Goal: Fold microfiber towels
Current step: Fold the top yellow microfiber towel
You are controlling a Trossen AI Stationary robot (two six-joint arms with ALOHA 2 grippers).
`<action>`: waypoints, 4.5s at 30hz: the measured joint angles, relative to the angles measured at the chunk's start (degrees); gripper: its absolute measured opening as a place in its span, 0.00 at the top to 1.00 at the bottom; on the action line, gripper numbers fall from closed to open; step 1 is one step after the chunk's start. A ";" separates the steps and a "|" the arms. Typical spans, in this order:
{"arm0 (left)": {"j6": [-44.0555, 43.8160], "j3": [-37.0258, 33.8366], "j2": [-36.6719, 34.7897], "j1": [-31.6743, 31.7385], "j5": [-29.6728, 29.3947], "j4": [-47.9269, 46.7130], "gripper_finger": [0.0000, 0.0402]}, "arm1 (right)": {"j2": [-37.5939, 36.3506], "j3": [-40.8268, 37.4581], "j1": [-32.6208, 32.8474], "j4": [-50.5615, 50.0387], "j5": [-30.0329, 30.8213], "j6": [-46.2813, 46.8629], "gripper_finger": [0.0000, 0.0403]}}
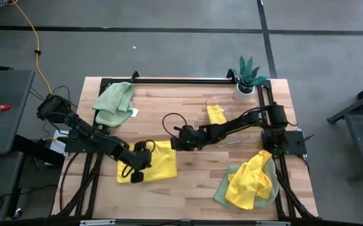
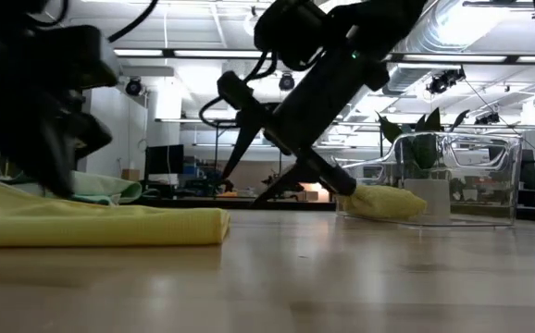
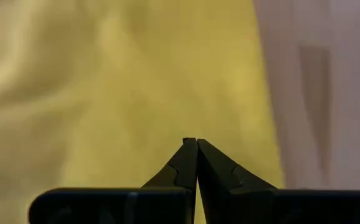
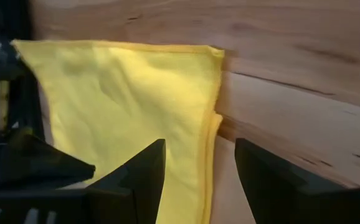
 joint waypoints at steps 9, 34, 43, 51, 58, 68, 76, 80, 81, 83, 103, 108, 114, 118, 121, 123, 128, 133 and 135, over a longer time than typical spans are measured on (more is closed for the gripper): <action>2.72 0.07 7.89 6.47 1.45 11.18 1.00 | 1.77 0.07 0.00 2.36 -1.37 6.15 0.54; 2.29 0.24 16.24 7.38 1.94 20.37 1.00 | 5.51 0.02 -0.94 17.70 -0.40 13.63 0.54; 1.95 0.20 16.27 7.40 2.26 20.32 1.00 | 4.88 0.00 -4.74 27.14 0.53 8.65 0.54; 1.85 0.17 16.31 7.40 2.35 20.30 1.00 | -2.87 0.02 -7.53 18.66 -0.79 -7.09 0.54; 2.33 0.15 16.33 7.40 2.39 20.32 1.00 | -7.83 0.02 -3.49 -8.12 -1.70 -6.68 0.54; 2.75 0.13 16.33 7.40 2.40 20.39 1.00 | -0.68 0.00 2.76 -7.39 2.91 5.02 0.54; 2.75 0.13 16.33 7.40 2.53 20.44 1.00 | 4.17 0.11 2.59 5.98 3.48 11.67 0.55; 2.75 0.13 16.33 7.40 2.53 20.41 1.00 | 5.20 -0.02 2.58 9.82 3.30 12.82 0.55; 2.73 0.11 16.33 7.40 2.53 20.45 1.00 | 5.14 -0.02 2.58 10.32 3.50 12.80 0.55; 2.75 0.13 16.33 7.40 2.53 20.43 1.00 | 4.91 -0.02 2.26 11.05 3.53 12.71 0.55; 2.31 0.13 16.33 7.40 2.53 20.36 1.00 | -6.89 0.00 -0.22 8.32 3.56 -4.20 0.55; 3.42 0.13 16.33 7.40 2.53 20.36 1.00 | -10.75 0.02 -0.38 -6.07 5.74 -9.17 0.55; 5.33 0.13 16.33 7.40 2.53 20.41 1.00 | -8.66 0.00 1.54 -11.28 6.04 -4.78 0.55; 5.30 0.13 16.33 7.40 2.53 20.40 1.00 | -4.24 0.00 2.12 -7.94 5.96 -0.17 0.55; 5.30 0.13 16.33 7.40 2.52 20.41 1.00 | -0.87 0.00 1.68 -5.54 6.21 1.98 0.55; 5.30 0.13 16.33 7.40 2.50 20.41 1.00 | 0.83 0.00 1.42 -3.41 6.14 3.21 0.54; 5.30 0.11 16.33 7.40 2.50 20.47 1.00 | 2.50 0.15 1.44 -2.52 6.18 6.83 0.55; 5.75 0.11 16.33 7.38 2.49 20.50 1.00 | 2.91 0.00 1.25 0.57 5.94 10.06 0.54; 6.26 0.11 16.33 7.38 2.48 20.54 1.00 | 2.99 0.00 1.03 1.09 5.02 10.44 0.54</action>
